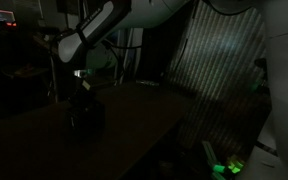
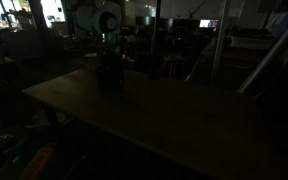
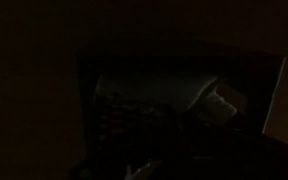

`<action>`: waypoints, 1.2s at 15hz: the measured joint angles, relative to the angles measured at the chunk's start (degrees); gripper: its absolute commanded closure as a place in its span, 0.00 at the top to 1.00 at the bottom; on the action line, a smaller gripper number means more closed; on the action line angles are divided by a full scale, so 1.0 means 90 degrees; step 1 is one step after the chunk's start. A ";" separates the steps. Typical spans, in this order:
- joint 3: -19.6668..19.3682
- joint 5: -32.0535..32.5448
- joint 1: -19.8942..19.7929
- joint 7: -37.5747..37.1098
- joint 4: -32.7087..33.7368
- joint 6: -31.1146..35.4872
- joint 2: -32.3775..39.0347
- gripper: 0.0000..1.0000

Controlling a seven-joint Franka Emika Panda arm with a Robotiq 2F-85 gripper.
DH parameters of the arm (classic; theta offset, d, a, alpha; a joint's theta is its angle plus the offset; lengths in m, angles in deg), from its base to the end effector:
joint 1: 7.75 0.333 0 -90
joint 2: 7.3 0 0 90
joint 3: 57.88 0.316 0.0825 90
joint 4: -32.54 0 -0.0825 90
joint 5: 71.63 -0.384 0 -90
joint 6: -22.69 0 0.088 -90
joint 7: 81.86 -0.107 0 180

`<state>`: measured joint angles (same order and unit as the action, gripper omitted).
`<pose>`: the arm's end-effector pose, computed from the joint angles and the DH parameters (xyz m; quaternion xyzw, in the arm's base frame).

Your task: Pick up the white towel and put it in the black basket on the right

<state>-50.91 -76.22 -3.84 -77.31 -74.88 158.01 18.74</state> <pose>0.6291 0.1172 0.2744 -0.9933 -0.0997 -0.0142 0.0560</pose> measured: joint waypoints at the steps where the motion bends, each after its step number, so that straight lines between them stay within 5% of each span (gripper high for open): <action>1: -0.0001 0.0036 0.0007 -0.0027 0.0000 -0.0017 -0.0060 0.14; 4: -0.0001 0.0155 0.0038 -0.0120 0.0000 -0.0087 -0.0179 0.16; 7: -0.0001 0.0217 0.0079 -0.0179 0.0000 -0.0129 -0.0243 0.33; 10: -0.0001 0.0242 0.0102 -0.0213 -0.0001 -0.0135 -0.0270 0.39; 18: -0.0037 0.0344 0.0108 -0.0338 -0.0008 -0.0172 -0.0383 0.32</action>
<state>-51.23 -73.12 -2.87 -80.35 -74.95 156.46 15.29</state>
